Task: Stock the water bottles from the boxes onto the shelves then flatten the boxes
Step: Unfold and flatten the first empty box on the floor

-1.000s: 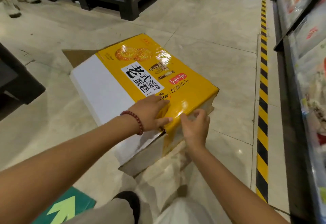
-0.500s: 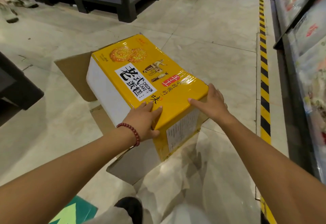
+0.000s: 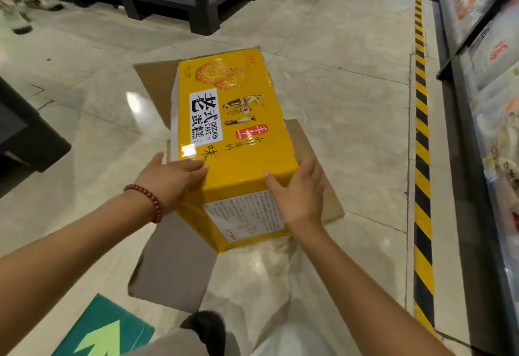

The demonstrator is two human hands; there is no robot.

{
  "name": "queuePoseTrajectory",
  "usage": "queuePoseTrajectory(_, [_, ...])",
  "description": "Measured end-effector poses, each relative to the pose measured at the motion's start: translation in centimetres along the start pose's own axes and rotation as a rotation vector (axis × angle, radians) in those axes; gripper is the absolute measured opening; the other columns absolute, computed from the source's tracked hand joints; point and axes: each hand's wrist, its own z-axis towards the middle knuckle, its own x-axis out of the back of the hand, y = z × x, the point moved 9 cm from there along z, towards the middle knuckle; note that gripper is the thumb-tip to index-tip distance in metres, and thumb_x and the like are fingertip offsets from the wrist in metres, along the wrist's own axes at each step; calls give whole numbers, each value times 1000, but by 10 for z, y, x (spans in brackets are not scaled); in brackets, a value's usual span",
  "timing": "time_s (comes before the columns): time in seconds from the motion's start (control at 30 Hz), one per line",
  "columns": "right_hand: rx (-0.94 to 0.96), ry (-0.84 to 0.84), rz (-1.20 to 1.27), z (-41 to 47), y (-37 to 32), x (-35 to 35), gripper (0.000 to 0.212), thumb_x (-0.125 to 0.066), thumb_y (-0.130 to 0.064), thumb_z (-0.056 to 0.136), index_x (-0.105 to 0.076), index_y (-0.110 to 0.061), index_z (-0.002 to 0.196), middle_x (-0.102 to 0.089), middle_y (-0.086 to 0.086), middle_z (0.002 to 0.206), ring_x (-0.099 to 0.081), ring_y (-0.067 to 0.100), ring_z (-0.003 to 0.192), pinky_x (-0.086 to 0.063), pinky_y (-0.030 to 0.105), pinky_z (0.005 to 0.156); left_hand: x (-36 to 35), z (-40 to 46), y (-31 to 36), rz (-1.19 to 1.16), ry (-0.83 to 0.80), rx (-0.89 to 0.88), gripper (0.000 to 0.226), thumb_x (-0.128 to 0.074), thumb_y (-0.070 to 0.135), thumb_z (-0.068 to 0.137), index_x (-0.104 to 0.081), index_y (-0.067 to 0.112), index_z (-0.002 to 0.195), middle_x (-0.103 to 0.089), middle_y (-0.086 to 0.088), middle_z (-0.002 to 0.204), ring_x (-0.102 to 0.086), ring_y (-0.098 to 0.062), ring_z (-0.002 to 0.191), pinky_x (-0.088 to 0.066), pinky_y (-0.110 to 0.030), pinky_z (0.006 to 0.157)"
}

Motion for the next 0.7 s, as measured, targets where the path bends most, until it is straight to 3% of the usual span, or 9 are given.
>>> queuePoseTrajectory(0.13, [42, -53, -51, -34, -5, -29, 47, -52, -46, 91, -40, -7, 113, -49, 10, 114, -53, 28, 101, -38, 32, 74, -7, -4, -29, 80, -13, 26, 58, -32, 22, 99, -5, 38, 148, -6, 13, 158, -19, -9, 143, -10, -45, 116])
queuePoseTrajectory(0.27, [135, -104, 209, -67, -10, -52, 30, -57, -33, 90, -42, -9, 100, -52, 9, 90, -53, 21, 77, -40, 28, 60, -5, -3, -29, 75, 21, 26, 67, -43, 18, 95, -7, 35, 149, -8, 13, 157, -16, -9, 144, -12, -44, 116])
queuePoseTrajectory(0.4, [59, -160, 424, -69, 1, -63, 15, -64, -23, 86, -52, -14, 86, -56, 4, 81, -52, 12, 65, -36, 15, 52, -1, 0, 19, -53, 18, -96, 89, -56, 51, 85, 2, 32, 149, 0, 7, 158, -8, -14, 145, -13, -44, 118])
queuePoseTrajectory(0.5, [-108, -324, 590, -66, 28, -78, 7, -64, -18, 86, -57, -20, 85, -59, -5, 73, -54, 4, 63, -40, 12, 55, 6, 7, 50, -153, 64, -130, 96, -53, 64, 80, 4, 32, 149, 5, 5, 158, 0, -18, 146, -15, -44, 117])
queuePoseTrajectory(0.53, [-151, -402, 581, -68, 38, -88, 9, -64, -22, 86, -59, -19, 92, -62, -6, 80, -58, 4, 71, -44, 13, 62, 6, 9, 56, -164, 69, -121, 96, -52, 65, 79, 6, 33, 149, 7, 5, 158, 3, -20, 146, -15, -46, 117])
queuePoseTrajectory(0.63, [-348, -579, 551, -78, 67, -115, 60, -65, -51, 73, -53, -15, 121, -62, 0, 116, -59, 15, 105, -49, 30, 88, 4, 14, 67, -171, 67, -59, 93, -54, 60, 82, 6, 33, 148, 10, 4, 158, 7, -24, 146, -14, -52, 116])
queuePoseTrajectory(0.7, [-481, -595, 617, -79, 79, -122, 62, -66, -49, 76, -51, -12, 124, -59, 3, 117, -58, 15, 103, -48, 30, 84, 4, 16, 69, -214, 62, -26, 91, -57, 57, 82, 1, 34, 149, 7, 4, 158, 7, -25, 146, -14, -55, 115])
